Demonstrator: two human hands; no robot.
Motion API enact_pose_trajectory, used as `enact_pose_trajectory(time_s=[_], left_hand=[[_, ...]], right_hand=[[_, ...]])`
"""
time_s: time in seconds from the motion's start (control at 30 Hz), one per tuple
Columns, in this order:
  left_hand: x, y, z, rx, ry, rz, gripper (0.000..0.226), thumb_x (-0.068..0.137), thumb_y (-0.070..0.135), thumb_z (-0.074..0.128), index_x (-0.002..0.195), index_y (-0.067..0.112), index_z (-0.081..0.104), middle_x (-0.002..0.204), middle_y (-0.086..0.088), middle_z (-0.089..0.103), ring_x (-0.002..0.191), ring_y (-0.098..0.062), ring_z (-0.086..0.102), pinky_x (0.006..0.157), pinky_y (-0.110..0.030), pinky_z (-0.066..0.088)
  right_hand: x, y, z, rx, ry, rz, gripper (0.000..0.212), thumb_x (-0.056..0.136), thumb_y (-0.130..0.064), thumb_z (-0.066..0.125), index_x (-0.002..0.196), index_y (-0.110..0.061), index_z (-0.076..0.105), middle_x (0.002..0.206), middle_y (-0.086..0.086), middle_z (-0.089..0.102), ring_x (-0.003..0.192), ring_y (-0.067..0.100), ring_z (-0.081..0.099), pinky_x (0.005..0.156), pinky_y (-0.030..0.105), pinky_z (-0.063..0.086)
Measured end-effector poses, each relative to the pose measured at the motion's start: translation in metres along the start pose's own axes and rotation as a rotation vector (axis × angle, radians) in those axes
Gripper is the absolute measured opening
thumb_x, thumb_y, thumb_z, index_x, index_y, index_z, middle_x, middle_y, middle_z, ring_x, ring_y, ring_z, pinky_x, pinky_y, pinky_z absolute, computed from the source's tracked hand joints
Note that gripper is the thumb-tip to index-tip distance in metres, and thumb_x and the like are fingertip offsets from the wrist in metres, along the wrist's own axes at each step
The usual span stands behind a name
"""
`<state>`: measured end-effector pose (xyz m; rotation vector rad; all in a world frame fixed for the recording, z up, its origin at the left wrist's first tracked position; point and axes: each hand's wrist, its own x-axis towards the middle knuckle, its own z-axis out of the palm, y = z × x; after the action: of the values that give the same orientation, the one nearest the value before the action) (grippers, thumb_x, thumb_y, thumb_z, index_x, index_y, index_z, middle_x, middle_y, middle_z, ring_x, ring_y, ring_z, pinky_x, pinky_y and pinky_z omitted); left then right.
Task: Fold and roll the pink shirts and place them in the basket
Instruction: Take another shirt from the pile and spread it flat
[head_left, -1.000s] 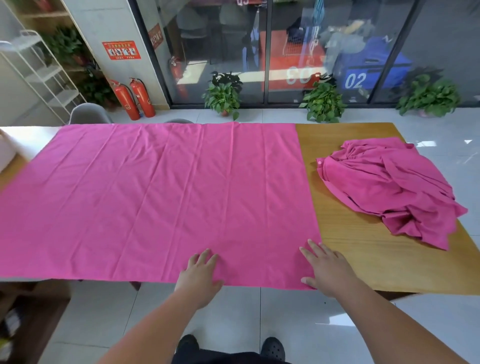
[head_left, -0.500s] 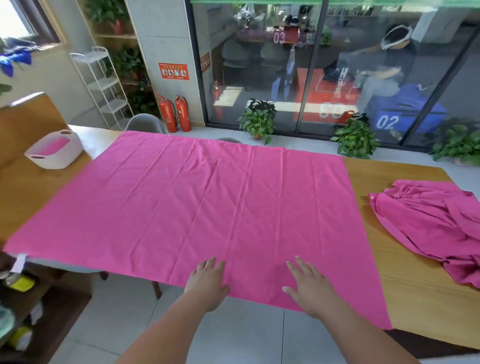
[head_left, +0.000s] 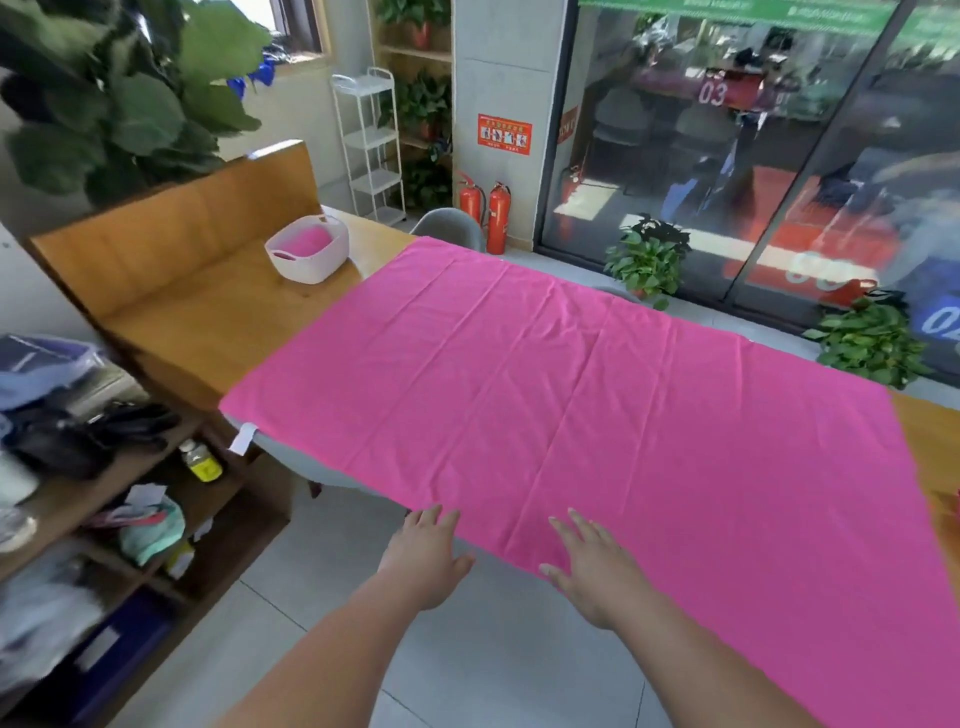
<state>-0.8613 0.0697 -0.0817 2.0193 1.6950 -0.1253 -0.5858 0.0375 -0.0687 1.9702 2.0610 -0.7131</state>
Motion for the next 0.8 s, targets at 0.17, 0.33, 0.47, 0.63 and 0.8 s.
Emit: enact_pose_trajectory(time_s=[0.17, 0.33, 0.47, 0.63, 0.8], left_hand=[[-0.012, -0.058, -0.026, -0.065, 0.053, -0.076, 0.075, 0.100, 0.060, 0.054, 0.163, 0.027, 0.029, 0.166, -0.005, 0.033, 0.155, -0.032, 0.026, 0.123, -0.047, 0.034], [-0.018, -0.107, -0.046, -0.112, 0.084, -0.157, 0.072, 0.102, 0.058, 0.053, 0.163, 0.029, 0.028, 0.171, -0.006, 0.026, 0.157, -0.033, 0.021, 0.125, -0.049, 0.031], [-0.012, -0.142, -0.054, -0.149, 0.068, -0.232, 0.078, 0.103, 0.059, 0.052, 0.167, 0.031, 0.019, 0.175, -0.007, 0.016, 0.161, -0.032, 0.012, 0.128, -0.050, 0.027], [0.018, -0.191, -0.078, -0.136, 0.090, -0.281, 0.078, 0.102, 0.060, 0.052, 0.167, 0.032, 0.019, 0.174, -0.005, 0.017, 0.161, -0.030, 0.011, 0.128, -0.050, 0.027], [0.062, -0.235, -0.122, -0.078, 0.074, -0.318, 0.077, 0.103, 0.059, 0.051, 0.166, 0.029, 0.021, 0.173, -0.007, 0.018, 0.160, -0.029, 0.013, 0.128, -0.047, 0.026]], right_hand=[[0.032, -0.071, -0.006, -0.075, -0.033, -0.121, 0.079, 0.106, -0.063, 0.041, 0.170, -0.032, 0.005, 0.178, 0.002, -0.002, 0.163, 0.030, 0.007, 0.130, 0.047, 0.018], [0.071, -0.131, -0.015, -0.118, -0.085, -0.230, 0.079, 0.106, -0.064, 0.038, 0.170, -0.033, 0.002, 0.178, 0.001, -0.005, 0.163, 0.028, 0.002, 0.131, 0.048, 0.014], [0.111, -0.167, -0.017, -0.175, -0.104, -0.287, 0.079, 0.106, -0.065, 0.037, 0.170, -0.032, 0.003, 0.178, 0.004, -0.005, 0.163, 0.032, 0.002, 0.130, 0.050, 0.016], [0.186, -0.219, -0.023, -0.184, -0.075, -0.364, 0.078, 0.105, -0.065, 0.040, 0.169, -0.032, 0.011, 0.178, 0.006, -0.001, 0.162, 0.034, 0.005, 0.129, 0.053, 0.021], [0.262, -0.268, -0.052, -0.165, -0.034, -0.418, 0.075, 0.107, -0.063, 0.037, 0.169, -0.029, 0.013, 0.177, 0.007, 0.001, 0.163, 0.034, 0.005, 0.131, 0.051, 0.018]])
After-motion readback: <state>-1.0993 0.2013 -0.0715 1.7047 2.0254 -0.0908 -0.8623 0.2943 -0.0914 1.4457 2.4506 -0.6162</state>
